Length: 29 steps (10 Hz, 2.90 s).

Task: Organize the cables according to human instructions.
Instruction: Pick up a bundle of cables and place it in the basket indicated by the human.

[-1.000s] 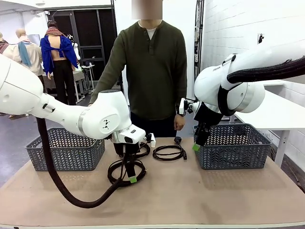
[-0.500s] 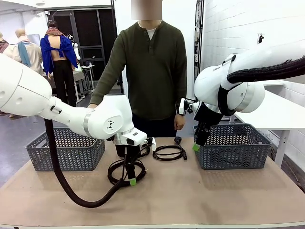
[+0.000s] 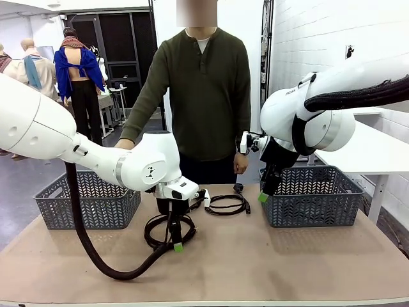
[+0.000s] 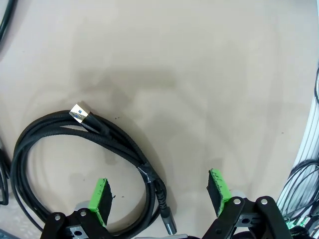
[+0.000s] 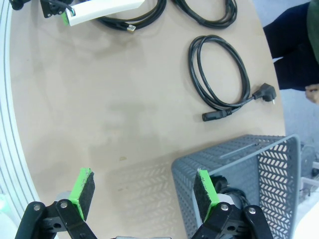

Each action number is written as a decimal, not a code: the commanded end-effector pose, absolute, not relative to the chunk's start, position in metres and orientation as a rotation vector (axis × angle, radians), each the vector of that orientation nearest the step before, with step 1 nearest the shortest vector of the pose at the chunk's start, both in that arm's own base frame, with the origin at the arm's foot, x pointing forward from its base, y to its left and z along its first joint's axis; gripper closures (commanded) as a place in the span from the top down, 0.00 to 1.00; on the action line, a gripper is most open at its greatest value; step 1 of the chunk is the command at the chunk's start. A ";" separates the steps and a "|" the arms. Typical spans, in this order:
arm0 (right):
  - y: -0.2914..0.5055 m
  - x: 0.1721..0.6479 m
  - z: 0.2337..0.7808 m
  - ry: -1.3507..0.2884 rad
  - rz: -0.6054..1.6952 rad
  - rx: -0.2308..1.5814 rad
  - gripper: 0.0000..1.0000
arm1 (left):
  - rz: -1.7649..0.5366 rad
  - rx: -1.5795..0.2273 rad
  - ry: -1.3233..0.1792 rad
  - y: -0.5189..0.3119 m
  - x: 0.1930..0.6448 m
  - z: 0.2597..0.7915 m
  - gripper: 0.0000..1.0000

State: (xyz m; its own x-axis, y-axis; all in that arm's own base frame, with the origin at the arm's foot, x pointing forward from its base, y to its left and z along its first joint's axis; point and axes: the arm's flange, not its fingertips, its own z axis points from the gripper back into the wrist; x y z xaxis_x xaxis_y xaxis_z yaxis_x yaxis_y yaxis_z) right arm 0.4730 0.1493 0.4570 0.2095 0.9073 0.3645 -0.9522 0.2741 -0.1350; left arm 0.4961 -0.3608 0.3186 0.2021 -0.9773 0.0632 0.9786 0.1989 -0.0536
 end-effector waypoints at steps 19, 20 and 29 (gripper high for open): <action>0.149 0.474 0.457 -0.410 1.293 0.118 1.00 | -1.300 -0.075 0.010 -0.368 0.503 0.310 0.00; 0.149 0.474 0.457 -0.410 1.293 0.118 1.00 | -1.287 -0.075 0.005 -0.366 0.498 0.317 0.00; 0.149 0.474 0.457 -0.410 1.293 0.118 1.00 | -1.625 0.043 -0.068 -0.309 0.478 0.470 0.00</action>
